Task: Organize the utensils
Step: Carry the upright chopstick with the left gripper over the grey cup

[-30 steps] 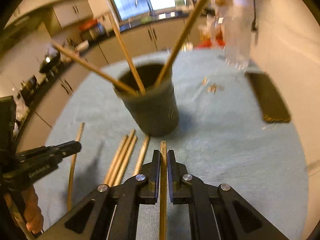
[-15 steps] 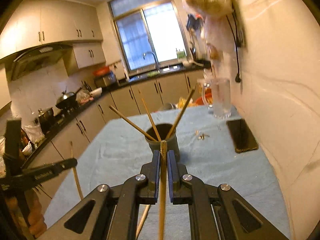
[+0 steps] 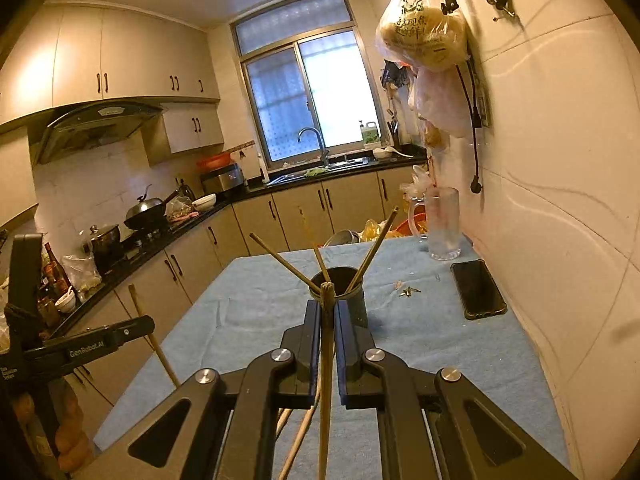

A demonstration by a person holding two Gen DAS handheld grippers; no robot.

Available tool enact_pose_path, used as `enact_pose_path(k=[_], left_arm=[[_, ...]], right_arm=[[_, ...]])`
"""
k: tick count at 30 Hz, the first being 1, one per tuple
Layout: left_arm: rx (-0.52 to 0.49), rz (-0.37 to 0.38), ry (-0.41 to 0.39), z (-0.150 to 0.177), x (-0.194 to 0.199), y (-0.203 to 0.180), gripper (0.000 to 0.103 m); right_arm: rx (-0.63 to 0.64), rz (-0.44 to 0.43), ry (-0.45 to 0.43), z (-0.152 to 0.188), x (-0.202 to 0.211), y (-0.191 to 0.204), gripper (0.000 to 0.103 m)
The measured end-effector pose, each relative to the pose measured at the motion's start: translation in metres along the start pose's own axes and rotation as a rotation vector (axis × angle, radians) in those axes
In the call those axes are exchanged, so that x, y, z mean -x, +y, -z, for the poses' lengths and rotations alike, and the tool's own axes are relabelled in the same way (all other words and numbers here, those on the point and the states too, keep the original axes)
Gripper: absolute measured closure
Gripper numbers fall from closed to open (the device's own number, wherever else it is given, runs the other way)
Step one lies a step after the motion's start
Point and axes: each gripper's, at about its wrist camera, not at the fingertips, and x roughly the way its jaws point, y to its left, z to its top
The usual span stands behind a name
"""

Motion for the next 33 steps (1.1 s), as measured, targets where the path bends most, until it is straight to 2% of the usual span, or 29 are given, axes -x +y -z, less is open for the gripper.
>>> enact_pose_path(k=[9, 16, 33], left_arm=[[0.013, 0.041, -0.032, -0.013, 0.014, -0.003, 0.095], [0.016, 0.076, -0.071, -0.037, 0.018, -0.013, 0.095], [-0.073, 0.128, -0.135, -0.104, -0.013, -0.064, 0.095]], right_arm=[[-0.006, -0.011, -0.052, -0.011, 0.018, 0.003, 0.095], [-0.025, -0.018, -0.086, -0.027, 0.013, -0.002, 0.095], [-0.034, -0.023, -0.184, -0.091, -0.023, -0.016, 0.095]])
